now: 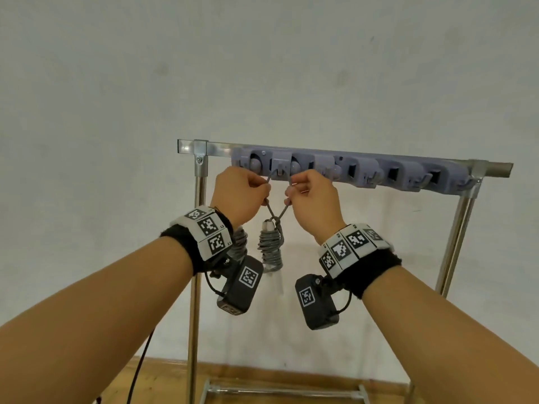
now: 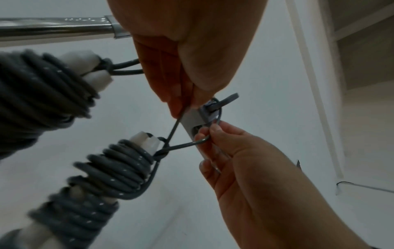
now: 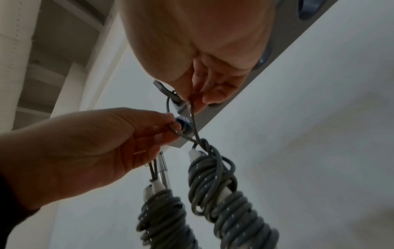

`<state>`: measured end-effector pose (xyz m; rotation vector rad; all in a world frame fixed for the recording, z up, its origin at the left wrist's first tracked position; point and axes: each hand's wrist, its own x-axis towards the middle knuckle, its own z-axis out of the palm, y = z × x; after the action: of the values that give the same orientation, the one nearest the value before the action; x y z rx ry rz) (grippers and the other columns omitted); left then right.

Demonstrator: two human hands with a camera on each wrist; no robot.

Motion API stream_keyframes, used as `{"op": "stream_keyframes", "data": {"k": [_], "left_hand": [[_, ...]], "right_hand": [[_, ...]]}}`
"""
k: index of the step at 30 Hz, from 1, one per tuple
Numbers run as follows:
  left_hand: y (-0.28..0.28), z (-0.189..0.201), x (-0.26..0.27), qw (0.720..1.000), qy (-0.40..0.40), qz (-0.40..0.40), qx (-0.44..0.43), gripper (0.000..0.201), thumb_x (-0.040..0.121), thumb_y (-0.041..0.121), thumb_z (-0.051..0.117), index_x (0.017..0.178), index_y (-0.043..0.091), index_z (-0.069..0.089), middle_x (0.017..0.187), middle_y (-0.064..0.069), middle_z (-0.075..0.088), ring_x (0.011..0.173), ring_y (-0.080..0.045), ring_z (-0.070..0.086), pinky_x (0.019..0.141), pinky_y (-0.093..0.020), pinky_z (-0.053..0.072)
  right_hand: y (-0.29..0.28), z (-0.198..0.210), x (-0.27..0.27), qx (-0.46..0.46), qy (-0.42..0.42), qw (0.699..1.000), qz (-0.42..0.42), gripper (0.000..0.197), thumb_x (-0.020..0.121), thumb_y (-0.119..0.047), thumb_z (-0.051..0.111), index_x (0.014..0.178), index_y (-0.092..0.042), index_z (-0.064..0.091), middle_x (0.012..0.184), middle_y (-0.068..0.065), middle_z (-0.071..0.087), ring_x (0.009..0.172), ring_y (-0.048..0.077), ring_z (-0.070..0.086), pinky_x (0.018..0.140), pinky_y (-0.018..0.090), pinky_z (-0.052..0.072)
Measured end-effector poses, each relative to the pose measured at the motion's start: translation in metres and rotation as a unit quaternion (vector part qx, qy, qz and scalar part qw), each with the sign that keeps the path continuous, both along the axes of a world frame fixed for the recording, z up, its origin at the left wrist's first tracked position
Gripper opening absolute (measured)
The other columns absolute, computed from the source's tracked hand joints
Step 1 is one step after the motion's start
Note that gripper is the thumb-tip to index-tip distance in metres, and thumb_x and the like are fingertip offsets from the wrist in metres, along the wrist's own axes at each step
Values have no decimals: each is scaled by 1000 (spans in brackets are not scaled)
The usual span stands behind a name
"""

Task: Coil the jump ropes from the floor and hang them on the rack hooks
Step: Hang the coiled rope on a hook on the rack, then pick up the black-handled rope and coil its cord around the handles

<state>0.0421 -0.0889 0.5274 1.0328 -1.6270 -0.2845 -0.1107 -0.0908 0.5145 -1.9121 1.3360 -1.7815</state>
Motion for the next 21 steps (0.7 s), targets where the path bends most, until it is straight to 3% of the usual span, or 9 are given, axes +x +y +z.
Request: {"op": "stream_keyframes", "data": {"k": [2, 5, 8, 11, 15, 19, 21], "left_hand": [[0, -8, 0, 1000, -8, -17, 5, 8, 89, 19, 66, 89, 17, 74, 75, 1, 75, 70, -6, 73, 72, -32, 61], [6, -13, 1, 999, -36, -8, 10, 19, 87, 21, 68, 105, 14, 71, 84, 2, 75, 78, -9, 71, 77, -36, 61], [22, -24, 3, 999, -39, 20, -15, 26, 86, 29, 70, 108, 17, 67, 94, 7, 69, 81, -7, 66, 71, -23, 54], [47, -49, 3, 997, -73, -5, -14, 21, 86, 28, 69, 106, 23, 64, 94, 12, 65, 81, -3, 62, 67, -12, 44], [80, -115, 0, 985, -150, -67, 47, 8, 87, 26, 68, 95, 27, 65, 86, 15, 65, 80, 5, 59, 64, -2, 41], [102, -214, -2, 953, -223, -118, 166, 8, 88, 30, 67, 96, 30, 65, 87, 14, 67, 78, 0, 61, 64, -12, 44], [111, -270, -3, 933, -248, -135, 223, 9, 88, 31, 67, 97, 29, 64, 88, 14, 65, 79, -1, 61, 67, -17, 47]], "right_hand": [[2, -7, -1, -1, 15, 1000, 7, 16, 94, -11, 59, 103, -24, 56, 90, -2, 68, 80, 9, 68, 66, 14, 47], [10, -9, -6, 12, 41, 999, 8, 24, 92, -12, 63, 111, -25, 57, 94, -7, 65, 83, 5, 64, 65, 7, 43], [31, -18, -17, 18, 42, 999, 2, 32, 87, -19, 71, 114, -27, 57, 99, -14, 62, 81, -1, 62, 61, 3, 44], [61, -44, -33, 23, 62, 998, 7, 33, 85, -23, 73, 113, -28, 58, 98, -12, 63, 81, -5, 60, 64, 1, 42], [101, -107, -53, 117, 116, 986, 30, 21, 84, -26, 73, 103, -29, 64, 89, -10, 69, 75, 1, 63, 67, 9, 47], [135, -195, -72, 231, 151, 960, 56, 17, 85, -28, 73, 100, -30, 66, 87, -10, 69, 73, 3, 63, 65, 9, 46], [147, -244, -79, 300, 189, 933, 67, 18, 86, -33, 72, 102, -31, 65, 90, -12, 67, 77, 2, 63, 68, 12, 48]]}}
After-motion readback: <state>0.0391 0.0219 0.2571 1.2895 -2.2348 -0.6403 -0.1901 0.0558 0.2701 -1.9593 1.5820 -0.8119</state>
